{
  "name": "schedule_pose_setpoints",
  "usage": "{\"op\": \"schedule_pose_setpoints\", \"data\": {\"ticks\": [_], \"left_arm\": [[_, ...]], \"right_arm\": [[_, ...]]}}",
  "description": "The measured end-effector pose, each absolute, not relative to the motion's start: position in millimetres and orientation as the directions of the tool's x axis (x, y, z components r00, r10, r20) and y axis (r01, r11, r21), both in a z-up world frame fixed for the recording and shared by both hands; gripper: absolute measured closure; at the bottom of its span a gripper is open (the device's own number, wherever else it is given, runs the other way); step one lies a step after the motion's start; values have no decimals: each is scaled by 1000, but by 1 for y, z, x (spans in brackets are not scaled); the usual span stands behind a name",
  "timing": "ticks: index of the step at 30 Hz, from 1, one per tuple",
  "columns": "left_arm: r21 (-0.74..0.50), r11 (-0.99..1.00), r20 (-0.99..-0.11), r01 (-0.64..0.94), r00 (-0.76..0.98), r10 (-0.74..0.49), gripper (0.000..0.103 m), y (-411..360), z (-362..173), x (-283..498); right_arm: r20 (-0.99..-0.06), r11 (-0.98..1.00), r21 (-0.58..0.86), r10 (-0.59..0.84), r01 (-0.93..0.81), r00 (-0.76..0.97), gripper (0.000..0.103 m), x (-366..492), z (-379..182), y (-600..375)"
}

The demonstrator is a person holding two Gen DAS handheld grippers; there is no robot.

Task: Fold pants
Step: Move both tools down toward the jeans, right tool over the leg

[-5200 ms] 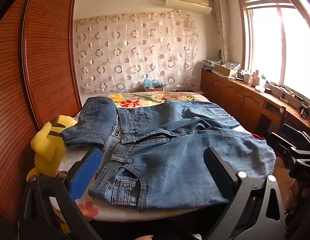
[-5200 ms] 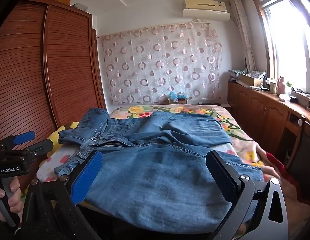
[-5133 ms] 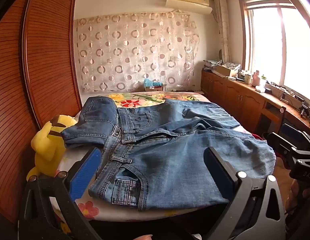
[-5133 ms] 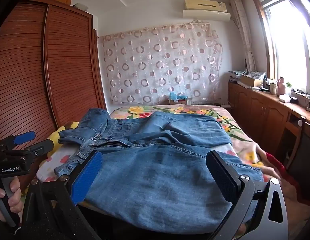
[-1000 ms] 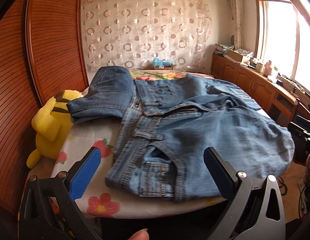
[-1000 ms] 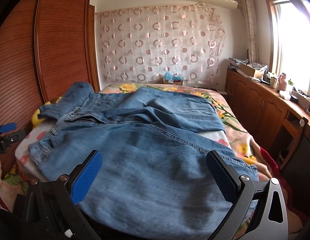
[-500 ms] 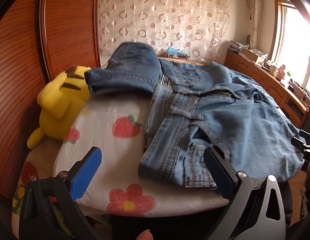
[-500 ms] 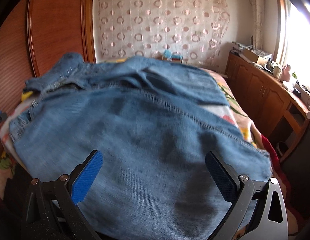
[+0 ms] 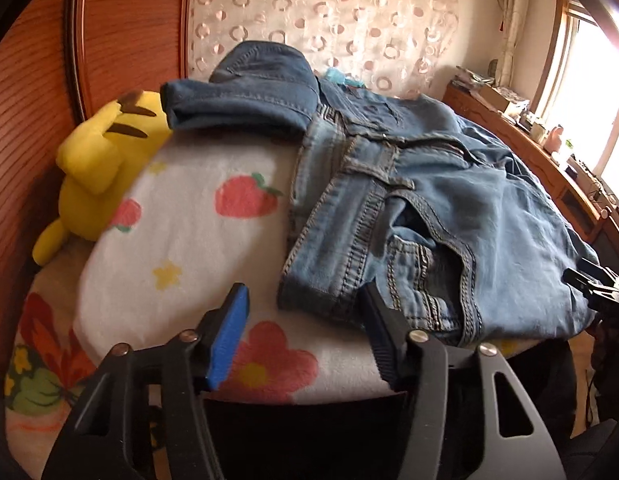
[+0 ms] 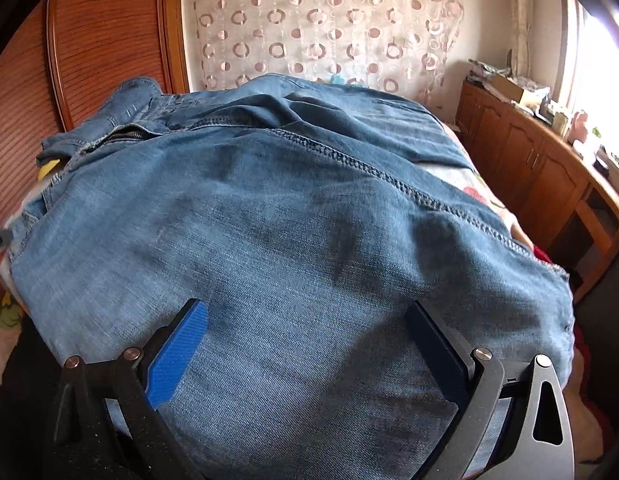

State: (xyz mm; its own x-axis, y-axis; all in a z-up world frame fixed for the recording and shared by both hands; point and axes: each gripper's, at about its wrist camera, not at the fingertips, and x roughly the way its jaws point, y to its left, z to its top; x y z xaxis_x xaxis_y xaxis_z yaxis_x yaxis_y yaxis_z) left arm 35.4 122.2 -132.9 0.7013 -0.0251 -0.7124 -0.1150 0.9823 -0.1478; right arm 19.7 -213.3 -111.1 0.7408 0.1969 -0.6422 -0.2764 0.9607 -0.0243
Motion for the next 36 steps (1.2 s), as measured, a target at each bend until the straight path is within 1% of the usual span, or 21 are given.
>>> {"op": "schedule_pose_setpoints", "data": {"ticks": [2,8,10,11,12,13,14,15,17,22,27,31,36], "left_arm": [[-143,983,-713,-112,701,-24,48,120,-133,35],[-140,985,-710,-104,704,-26,49,118,-133,38],[-127,986,-708,-104,706,-17,50,117,-133,40],[-123,988,-707,-97,707,-19,60,116,-133,41],[-126,988,-707,-89,707,-27,62,115,-132,41],[-135,988,-709,-79,704,-40,71,114,-131,42],[-149,986,-708,-69,703,-58,78,114,-130,42],[-151,986,-705,-66,707,-60,79,113,-128,42],[-149,987,-684,-53,726,-65,85,110,-119,39],[-151,989,-614,2,783,-95,88,101,-81,36],[-118,991,-557,68,821,-123,89,88,-45,48],[-75,991,-511,112,849,-135,90,76,-21,66],[-40,988,-478,147,866,-148,90,61,-1,92]], "right_arm": [[-637,961,-22,198,-275,745,3,14,-109,-217],[-619,962,-22,201,-272,759,3,2,-112,-220],[-616,962,-21,202,-273,762,3,10,-116,-221],[-615,962,-21,203,-274,762,3,16,-118,-222],[-615,961,-21,204,-275,761,3,17,-118,-223],[-615,961,-21,206,-276,761,3,20,-118,-223],[-616,960,-20,208,-278,760,3,29,-119,-224],[-617,960,-21,209,-281,759,3,29,-119,-224],[-621,960,-19,208,-279,756,3,42,-117,-222],[-633,960,-22,204,-280,747,3,53,-114,-221],[-634,964,-18,194,-266,749,6,59,-108,-226],[-597,972,-6,186,-236,781,10,58,-96,-232],[-568,966,6,215,-257,794,12,52,-81,-228]]}}
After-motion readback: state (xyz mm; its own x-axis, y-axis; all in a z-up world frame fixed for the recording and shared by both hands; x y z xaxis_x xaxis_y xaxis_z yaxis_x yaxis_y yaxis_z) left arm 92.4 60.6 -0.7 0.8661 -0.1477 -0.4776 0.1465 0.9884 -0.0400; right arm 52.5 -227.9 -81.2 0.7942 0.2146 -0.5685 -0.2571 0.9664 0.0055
